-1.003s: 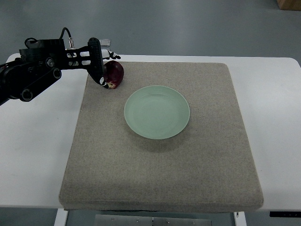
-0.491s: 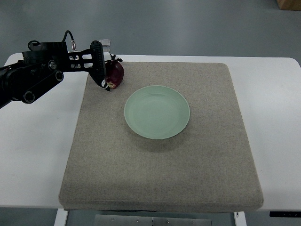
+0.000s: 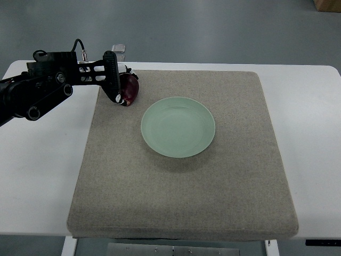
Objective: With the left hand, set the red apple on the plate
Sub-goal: 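Close the left hand fingers around the red apple, then lift the apple and carry it over the green plate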
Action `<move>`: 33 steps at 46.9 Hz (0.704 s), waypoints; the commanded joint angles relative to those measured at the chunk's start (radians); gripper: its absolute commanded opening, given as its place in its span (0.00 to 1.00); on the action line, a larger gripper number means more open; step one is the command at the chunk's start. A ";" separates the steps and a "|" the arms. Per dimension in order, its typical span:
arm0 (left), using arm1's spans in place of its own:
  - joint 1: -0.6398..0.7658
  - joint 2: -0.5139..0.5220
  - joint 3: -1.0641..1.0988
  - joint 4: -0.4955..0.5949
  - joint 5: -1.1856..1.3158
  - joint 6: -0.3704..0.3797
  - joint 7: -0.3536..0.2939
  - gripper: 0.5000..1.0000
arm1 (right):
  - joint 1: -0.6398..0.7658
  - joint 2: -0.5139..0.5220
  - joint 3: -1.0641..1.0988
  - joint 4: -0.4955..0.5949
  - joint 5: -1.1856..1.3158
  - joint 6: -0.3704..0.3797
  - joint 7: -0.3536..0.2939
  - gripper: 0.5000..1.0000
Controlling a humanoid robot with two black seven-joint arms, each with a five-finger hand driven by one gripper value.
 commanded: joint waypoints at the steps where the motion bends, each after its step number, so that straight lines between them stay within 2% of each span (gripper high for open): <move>1: 0.000 0.000 0.000 0.000 -0.002 0.008 0.000 0.41 | 0.000 0.000 0.000 0.000 0.000 0.000 0.000 0.93; 4: 0.000 0.003 0.002 -0.003 -0.002 0.029 0.000 0.40 | 0.000 0.000 0.000 0.000 0.000 0.000 0.000 0.93; 8: -0.003 0.012 0.000 -0.011 -0.004 0.044 0.000 0.21 | 0.000 0.000 0.000 -0.001 0.000 0.000 0.000 0.93; 13: -0.016 0.034 -0.012 -0.043 -0.005 0.044 0.000 0.08 | 0.000 0.000 0.000 0.000 0.000 0.000 0.000 0.93; 16: -0.027 0.075 -0.014 -0.104 -0.007 0.044 0.000 0.00 | 0.000 0.000 0.000 0.000 0.000 0.000 0.000 0.93; 21: -0.044 0.159 -0.015 -0.266 -0.012 0.040 -0.001 0.00 | 0.000 0.000 0.000 0.000 0.000 0.000 0.000 0.93; 26: -0.033 0.198 -0.014 -0.417 -0.010 0.037 -0.001 0.00 | 0.000 0.000 0.000 0.000 0.000 0.000 0.000 0.93; 33: -0.023 0.195 0.000 -0.501 0.002 0.032 -0.001 0.00 | 0.000 0.000 0.000 0.000 0.000 0.000 0.000 0.93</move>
